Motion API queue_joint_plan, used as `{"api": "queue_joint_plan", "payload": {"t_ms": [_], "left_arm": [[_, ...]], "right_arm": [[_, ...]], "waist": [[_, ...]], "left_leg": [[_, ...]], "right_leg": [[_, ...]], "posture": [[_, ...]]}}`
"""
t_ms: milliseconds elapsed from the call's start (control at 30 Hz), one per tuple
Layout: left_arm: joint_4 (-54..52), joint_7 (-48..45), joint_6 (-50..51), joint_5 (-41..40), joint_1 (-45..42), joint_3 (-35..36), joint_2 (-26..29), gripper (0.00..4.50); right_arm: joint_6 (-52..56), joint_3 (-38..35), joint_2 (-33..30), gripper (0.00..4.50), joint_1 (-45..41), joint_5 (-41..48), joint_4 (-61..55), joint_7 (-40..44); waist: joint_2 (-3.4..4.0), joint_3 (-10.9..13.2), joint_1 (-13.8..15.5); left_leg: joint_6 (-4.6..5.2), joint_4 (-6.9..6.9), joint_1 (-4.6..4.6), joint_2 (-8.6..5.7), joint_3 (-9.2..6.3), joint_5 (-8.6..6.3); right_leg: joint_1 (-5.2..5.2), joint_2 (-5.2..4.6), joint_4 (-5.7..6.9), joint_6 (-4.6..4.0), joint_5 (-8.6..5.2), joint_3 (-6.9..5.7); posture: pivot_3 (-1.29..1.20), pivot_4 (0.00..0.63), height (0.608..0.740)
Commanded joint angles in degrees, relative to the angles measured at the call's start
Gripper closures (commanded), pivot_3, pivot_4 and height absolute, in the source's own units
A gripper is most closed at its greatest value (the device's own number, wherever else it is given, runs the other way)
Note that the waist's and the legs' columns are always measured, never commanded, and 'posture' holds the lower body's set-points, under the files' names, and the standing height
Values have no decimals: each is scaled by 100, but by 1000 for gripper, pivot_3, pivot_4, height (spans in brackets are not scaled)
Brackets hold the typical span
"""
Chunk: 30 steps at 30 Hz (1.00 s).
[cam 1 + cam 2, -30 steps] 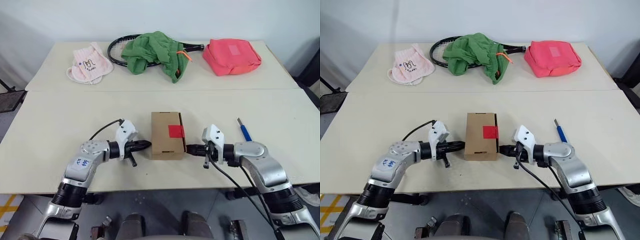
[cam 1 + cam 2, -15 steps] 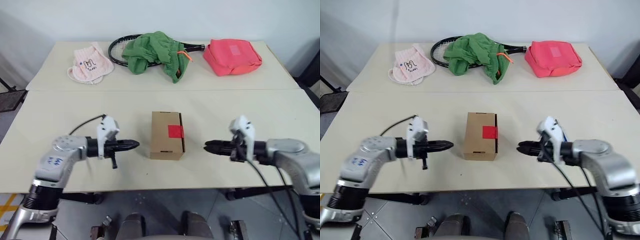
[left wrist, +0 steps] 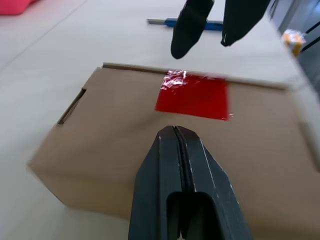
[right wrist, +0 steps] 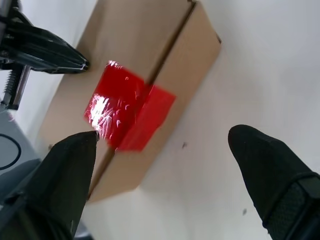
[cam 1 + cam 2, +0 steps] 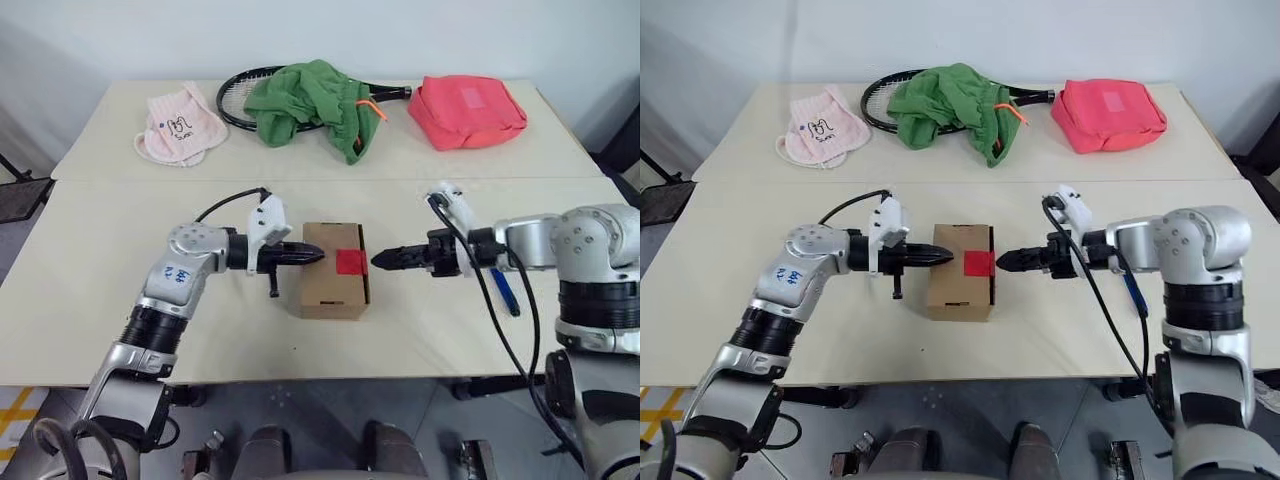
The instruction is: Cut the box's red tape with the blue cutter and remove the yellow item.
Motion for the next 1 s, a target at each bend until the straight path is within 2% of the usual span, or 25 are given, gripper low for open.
{"api": "queue_joint_plan", "payload": {"t_ms": [33,400,667,1000], "left_arm": [[-5,69,-129,105,-26,18,-46,4500],[-284,91,-13,81,213,22,-49,4500],[-368,146,27,91,293,-10,-116,4500],[-334,128,-27,211,315,-140,-187,4500]], "right_arm": [[29,30,140,35,-143,196,118,-372],[29,42,296,35,-23,233,194,-794],[28,189,-49,35,18,-161,266,-568],[28,543,172,35,-58,-513,136,-461]], "waist": [[0,0,1],[0,0,-43],[0,0,-65],[4,-3,-63]], "left_leg": [[0,0,0,0,0,0],[0,2,-1,0,-1,0],[0,1,-1,0,-2,0],[0,2,1,0,-2,0]], "right_leg": [[0,0,0,0,0,0],[0,0,1,2,1,0],[1,0,2,2,1,0],[2,-1,3,2,1,0]], "posture": [[0,150,740],[0,150,740],[0,150,740],[0,150,740]]}}
